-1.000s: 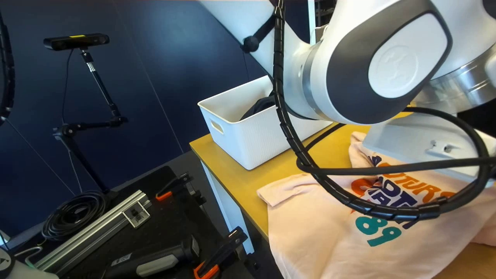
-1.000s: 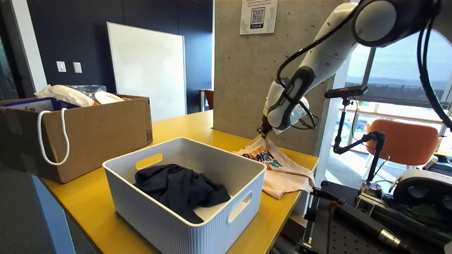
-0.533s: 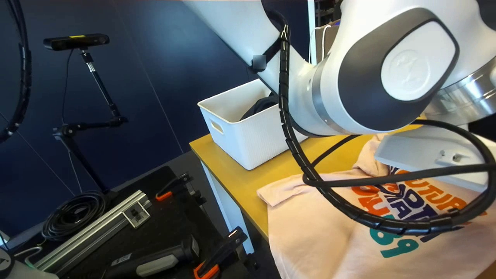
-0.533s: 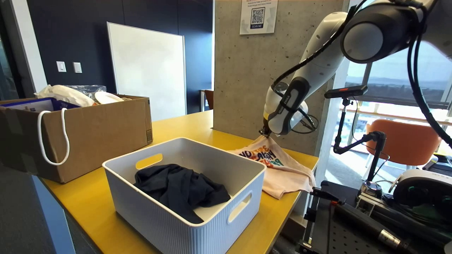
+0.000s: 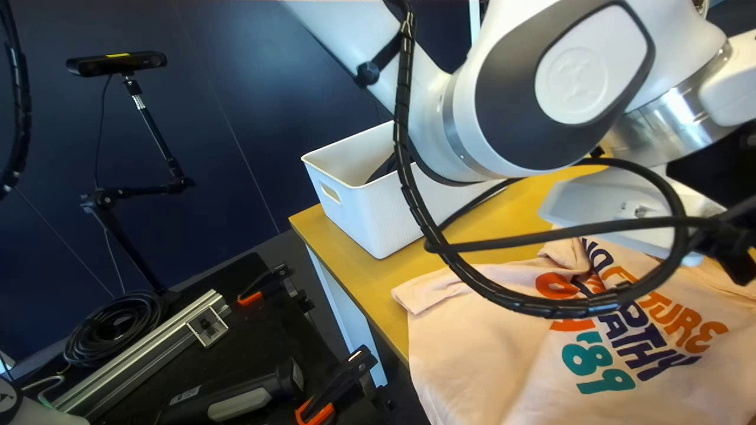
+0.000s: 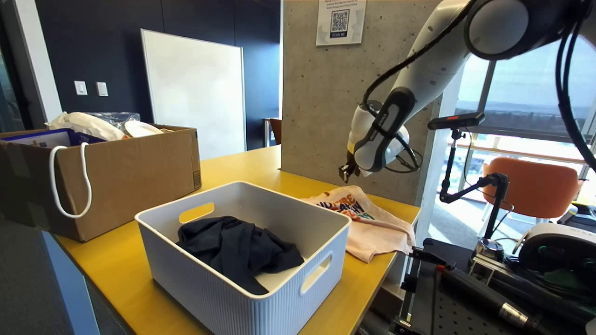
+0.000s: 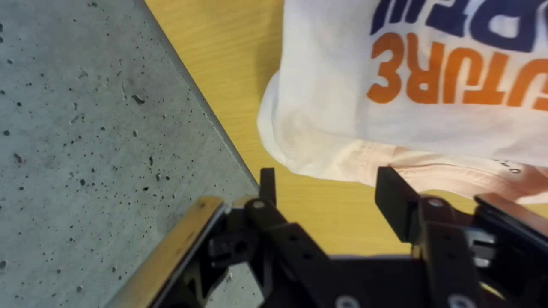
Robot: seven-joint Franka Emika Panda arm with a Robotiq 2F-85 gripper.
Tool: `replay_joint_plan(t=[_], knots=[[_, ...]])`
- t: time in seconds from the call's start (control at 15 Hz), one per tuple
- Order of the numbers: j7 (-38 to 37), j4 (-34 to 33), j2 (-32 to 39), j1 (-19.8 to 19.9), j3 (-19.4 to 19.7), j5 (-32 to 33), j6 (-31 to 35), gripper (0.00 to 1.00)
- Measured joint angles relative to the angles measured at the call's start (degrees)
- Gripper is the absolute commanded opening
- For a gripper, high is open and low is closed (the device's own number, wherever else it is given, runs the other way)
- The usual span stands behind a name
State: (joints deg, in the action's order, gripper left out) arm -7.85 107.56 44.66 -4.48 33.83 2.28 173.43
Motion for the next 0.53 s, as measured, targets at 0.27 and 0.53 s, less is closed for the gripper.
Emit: replay_joint_plan(t=[0.27,0.53], knots=[[3.5,8.3,-12.0,2.2,-6.7,-2.6,-4.1,1.00],[4.1,13.7,-23.3,8.4,-15.7,-4.8,-11.4,1.00]])
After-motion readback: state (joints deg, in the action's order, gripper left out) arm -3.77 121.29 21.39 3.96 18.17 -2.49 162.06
